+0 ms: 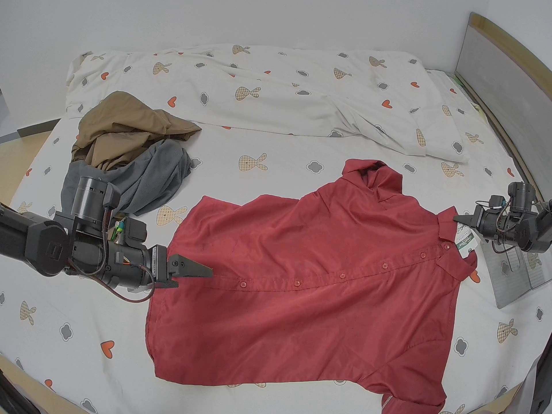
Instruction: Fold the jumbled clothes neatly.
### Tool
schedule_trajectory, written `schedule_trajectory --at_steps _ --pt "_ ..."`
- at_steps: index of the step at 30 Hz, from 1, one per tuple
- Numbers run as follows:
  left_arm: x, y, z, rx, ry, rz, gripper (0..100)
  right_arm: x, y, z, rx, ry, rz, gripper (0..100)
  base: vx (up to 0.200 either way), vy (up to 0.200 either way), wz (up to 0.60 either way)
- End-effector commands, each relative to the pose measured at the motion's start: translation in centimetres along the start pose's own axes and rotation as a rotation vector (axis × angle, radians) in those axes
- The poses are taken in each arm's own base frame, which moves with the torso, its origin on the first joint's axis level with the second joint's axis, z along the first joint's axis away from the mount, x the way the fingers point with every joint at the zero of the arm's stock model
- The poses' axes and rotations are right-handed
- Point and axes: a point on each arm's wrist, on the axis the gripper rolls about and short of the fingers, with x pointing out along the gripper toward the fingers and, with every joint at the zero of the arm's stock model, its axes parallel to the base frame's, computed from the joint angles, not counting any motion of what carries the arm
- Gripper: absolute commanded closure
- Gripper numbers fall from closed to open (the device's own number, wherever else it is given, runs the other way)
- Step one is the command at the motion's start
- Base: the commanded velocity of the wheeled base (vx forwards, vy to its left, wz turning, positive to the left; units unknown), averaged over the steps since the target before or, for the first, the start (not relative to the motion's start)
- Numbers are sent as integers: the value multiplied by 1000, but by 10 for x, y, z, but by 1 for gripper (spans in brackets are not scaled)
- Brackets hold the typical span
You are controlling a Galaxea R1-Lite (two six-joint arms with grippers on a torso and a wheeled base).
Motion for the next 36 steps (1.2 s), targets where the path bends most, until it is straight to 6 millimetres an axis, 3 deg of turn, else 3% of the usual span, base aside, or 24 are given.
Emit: schedule_trajectory --at_steps 1,11,12,17,22,25,26,28,32,36 --pt "1 1 0 -3 3 1 0 -4 -1 -1 6 0 -7 100 0 0 0" --pt "2 1 0 -4 5 2 0 1 -2 -6 32 40 -9 100 0 0 0" --pt "2 1 0 -4 5 2 0 1 -2 -6 32 40 -9 0 0 0 0" --pt "2 2 0 -5 6 2 0 -8 3 -1 17 15 -7 0 0 0 0" --pt "2 1 0 -4 5 2 0 -36 28 18 -33 -59 14 0 0 0 0" --pt "3 1 1 -4 5 2 0 -49 42 18 -54 -72 24 0 0 0 0" --pt "4 2 1 -6 8 3 0 -64 58 12 -70 -78 35 0 0 0 0" --pt "4 2 0 -4 9 4 0 -73 76 -1 -85 -60 55 0 0 0 0" --pt "3 -17 -7 48 8 17 0 -97 122 -39 -156 1 142 0 0 0 0" --pt "12 -49 -26 156 -9 154 0 -119 161 -100 -229 143 269 0 0 0 0"
